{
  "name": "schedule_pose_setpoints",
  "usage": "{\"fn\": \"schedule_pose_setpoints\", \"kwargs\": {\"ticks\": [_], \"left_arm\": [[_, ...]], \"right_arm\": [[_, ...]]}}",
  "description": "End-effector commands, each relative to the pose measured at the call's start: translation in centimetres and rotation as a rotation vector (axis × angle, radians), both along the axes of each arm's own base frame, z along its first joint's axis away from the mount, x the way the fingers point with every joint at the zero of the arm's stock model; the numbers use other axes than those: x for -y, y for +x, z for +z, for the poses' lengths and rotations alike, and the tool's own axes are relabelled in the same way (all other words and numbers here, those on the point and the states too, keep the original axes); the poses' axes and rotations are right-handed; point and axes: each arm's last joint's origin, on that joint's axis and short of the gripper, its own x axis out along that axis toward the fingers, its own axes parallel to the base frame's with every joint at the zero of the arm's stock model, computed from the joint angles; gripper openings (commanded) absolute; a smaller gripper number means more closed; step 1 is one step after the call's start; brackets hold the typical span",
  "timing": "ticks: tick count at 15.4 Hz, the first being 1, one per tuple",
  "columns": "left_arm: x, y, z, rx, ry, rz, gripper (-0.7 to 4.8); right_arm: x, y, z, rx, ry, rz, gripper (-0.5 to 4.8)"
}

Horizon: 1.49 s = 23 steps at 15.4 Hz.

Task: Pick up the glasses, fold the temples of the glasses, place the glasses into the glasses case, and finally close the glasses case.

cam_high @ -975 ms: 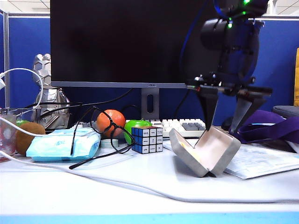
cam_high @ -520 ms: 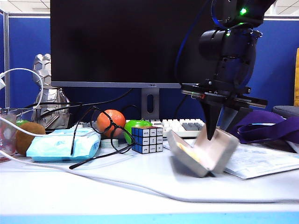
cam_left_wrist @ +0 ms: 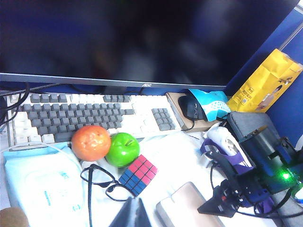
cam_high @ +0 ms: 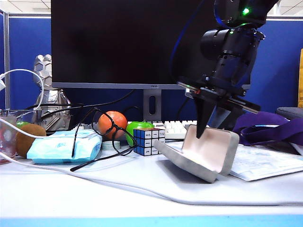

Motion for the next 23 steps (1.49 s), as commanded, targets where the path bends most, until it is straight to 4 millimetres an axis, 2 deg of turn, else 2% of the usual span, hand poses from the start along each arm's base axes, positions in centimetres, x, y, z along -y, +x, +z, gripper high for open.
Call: {"fn": "schedule_pose_setpoints", "kwargs": {"ticks": [1,6,9,14,20,21,22,23], "left_arm": [[0.0,0.1,0.2,0.013,0.0,-0.005,-0.06],[0.0,0.2,0.1,0.011,0.0,-0.005,-0.06],[0.0,0.3,0.1,0.007,0.0,-0.005,-0.06],[0.0,0.5,0.0,0.004,0.0,-0.005,-0.05],[0.0,0.5,0.0,0.002,-0.001,-0.006,-0.05],[0.0,0.5,0.0,0.002,-0.001,-0.008,-0.06],[0.0,0.5,0.0,0.002,-0.001,-0.008,-0.05],[0.0,0.5,0.0,0.002,-0.001,-0.008,-0.05]], "right_arm": [[-0.8,-0.2,0.4,-0.001,0.094,0.06,0.87],[-1.6,-0.2,0.6,0.01,0.183,0.106,0.83],[-2.3,-0.5,0.6,0.026,0.169,0.156,0.84],[-2.0,-0.8,0.2,0.009,0.102,0.182,0.84],[-2.3,-0.4,-1.2,-0.014,0.097,0.185,0.85],[-2.3,-0.3,-1.2,-0.009,0.098,0.186,1.3],[-2.3,-0.3,-1.1,-0.002,0.101,0.186,2.72],[-2.3,-0.3,-1.0,-0.001,0.101,0.186,3.84]]}}
